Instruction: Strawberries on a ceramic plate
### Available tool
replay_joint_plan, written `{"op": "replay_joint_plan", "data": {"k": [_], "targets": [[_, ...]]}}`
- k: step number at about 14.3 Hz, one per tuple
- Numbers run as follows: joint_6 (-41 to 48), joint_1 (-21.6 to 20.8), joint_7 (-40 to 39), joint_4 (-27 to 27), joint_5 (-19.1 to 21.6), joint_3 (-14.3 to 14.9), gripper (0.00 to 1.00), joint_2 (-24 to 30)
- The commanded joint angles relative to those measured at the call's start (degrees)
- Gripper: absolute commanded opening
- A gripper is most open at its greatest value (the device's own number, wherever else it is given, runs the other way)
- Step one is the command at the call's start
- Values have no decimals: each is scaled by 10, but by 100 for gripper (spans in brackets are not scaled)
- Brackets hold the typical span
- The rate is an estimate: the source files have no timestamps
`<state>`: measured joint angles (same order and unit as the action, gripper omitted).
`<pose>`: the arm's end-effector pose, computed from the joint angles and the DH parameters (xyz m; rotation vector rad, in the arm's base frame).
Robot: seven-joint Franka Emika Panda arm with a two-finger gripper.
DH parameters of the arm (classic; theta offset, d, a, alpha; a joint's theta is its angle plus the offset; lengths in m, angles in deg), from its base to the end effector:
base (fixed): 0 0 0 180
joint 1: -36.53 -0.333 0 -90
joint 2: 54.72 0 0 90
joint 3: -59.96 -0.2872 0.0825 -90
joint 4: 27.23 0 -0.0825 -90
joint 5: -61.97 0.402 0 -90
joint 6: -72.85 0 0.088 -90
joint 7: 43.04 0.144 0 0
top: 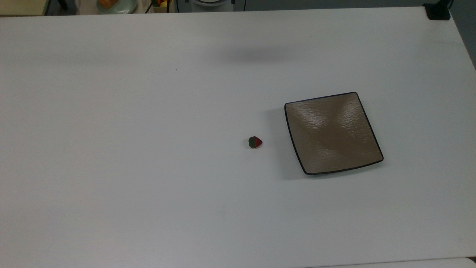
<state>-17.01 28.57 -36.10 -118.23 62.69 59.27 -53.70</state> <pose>0.5603 0.0871 0.5601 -3.1293 -0.0467 0.0059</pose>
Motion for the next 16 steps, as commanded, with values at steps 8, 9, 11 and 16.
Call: {"op": "replay_joint_plan", "data": {"k": [8, 9, 11, 16], "targets": [[-8, -7, -10, -17, 10, 4, 100, -8], [-9, -7, -19, -17, 10, 4, 100, -11], [-30, -7, -83, -23, 10, 4, 100, -14], [-68, -6, -302, -31, 10, 4, 100, -45]]}}
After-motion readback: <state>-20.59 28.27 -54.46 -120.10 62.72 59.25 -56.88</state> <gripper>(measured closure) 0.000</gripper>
